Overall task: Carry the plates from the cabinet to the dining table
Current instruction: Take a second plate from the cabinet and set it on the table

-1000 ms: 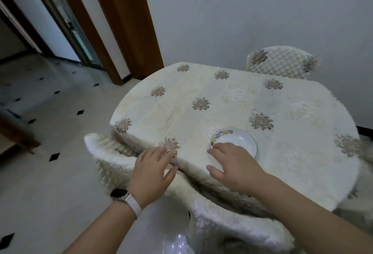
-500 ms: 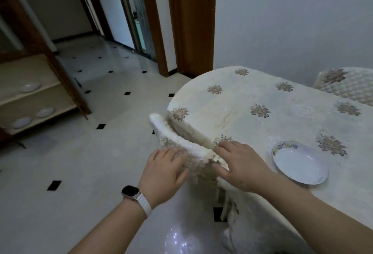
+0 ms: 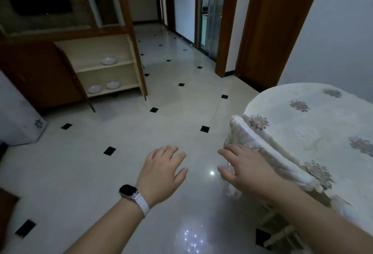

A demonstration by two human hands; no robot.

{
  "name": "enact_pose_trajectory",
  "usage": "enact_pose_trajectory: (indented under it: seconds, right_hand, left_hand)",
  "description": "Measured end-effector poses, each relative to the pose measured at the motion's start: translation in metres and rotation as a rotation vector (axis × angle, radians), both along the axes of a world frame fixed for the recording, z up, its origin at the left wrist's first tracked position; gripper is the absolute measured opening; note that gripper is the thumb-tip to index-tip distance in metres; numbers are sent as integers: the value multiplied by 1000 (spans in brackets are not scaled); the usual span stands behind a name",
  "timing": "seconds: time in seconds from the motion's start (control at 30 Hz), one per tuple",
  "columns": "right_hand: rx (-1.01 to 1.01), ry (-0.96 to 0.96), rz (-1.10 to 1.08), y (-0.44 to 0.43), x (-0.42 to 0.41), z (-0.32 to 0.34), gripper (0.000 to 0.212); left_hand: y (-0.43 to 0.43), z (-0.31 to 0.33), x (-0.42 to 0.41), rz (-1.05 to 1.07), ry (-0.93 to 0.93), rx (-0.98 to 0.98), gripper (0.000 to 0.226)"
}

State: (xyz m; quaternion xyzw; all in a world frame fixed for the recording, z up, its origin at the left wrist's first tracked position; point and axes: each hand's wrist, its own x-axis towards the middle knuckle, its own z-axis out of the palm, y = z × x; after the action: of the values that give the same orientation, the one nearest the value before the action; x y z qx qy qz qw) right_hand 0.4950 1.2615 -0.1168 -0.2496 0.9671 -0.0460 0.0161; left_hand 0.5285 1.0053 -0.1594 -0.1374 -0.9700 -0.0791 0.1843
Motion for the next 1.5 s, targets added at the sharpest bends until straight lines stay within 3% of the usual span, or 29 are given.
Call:
enact_pose_trajectory:
  seconds: [0.37,0.5,1.03,1.5]
  right_hand:
    - [18,-3,241,-127,-65,1,68]
    - [-5,3,313,-162,-102,-8,62]
    - [-34,-52,448,-234,-366,-9,69]
    - [-34,-51,526,-366,-474,-6,67]
  left_hand:
    - [-111,-7,-4,238,-47,39,40]
    - [-136,-8,-26,303,-61,34,40]
    - [-186,6,-251,470,-114,59,44]
    - [-299,-3,-345,575,-116,93,42]
